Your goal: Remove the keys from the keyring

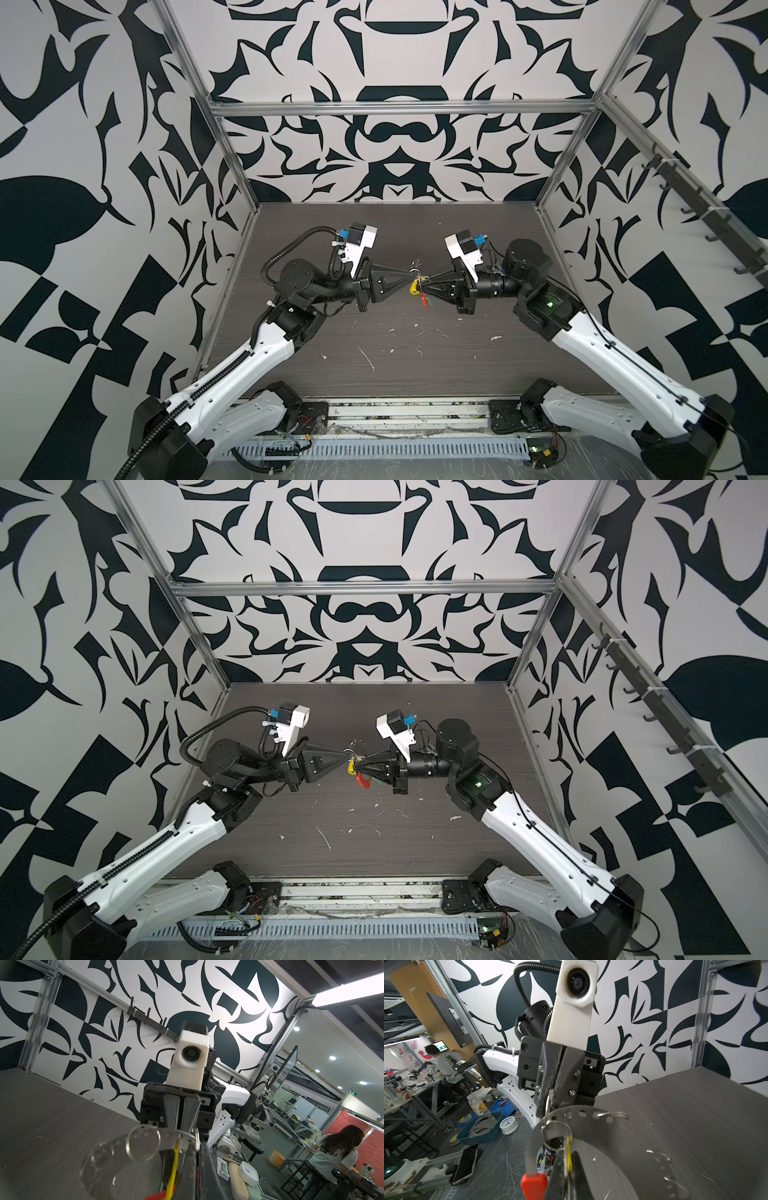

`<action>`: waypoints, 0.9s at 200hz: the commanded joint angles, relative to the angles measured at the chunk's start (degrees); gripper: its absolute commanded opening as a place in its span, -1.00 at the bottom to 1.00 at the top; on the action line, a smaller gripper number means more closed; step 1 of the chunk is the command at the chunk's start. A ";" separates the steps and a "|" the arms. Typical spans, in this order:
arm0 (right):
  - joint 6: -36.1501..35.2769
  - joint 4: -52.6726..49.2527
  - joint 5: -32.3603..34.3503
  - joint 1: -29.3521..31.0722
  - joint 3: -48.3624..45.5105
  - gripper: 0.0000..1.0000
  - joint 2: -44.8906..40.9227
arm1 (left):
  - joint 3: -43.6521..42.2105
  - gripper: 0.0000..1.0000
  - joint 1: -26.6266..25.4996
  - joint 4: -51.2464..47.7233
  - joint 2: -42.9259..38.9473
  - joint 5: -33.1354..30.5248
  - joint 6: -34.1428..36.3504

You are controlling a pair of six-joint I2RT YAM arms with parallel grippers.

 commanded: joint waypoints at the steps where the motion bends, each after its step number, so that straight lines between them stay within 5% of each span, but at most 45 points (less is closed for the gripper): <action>1: 2.31 0.99 0.90 -1.19 0.62 -1.00 0.66 | 0.04 -1.00 -0.29 7.87 -2.39 3.02 -0.50; 64: 6.17 2.66 -3.98 -1.18 2.75 -1.00 -0.52 | 0.88 -1.00 -0.28 -0.11 -2.84 0.87 4.33; 180: 3.36 -5.10 3.89 -1.20 5.69 -1.00 0.04 | 1.05 -1.00 -0.29 -1.44 -3.18 0.61 5.73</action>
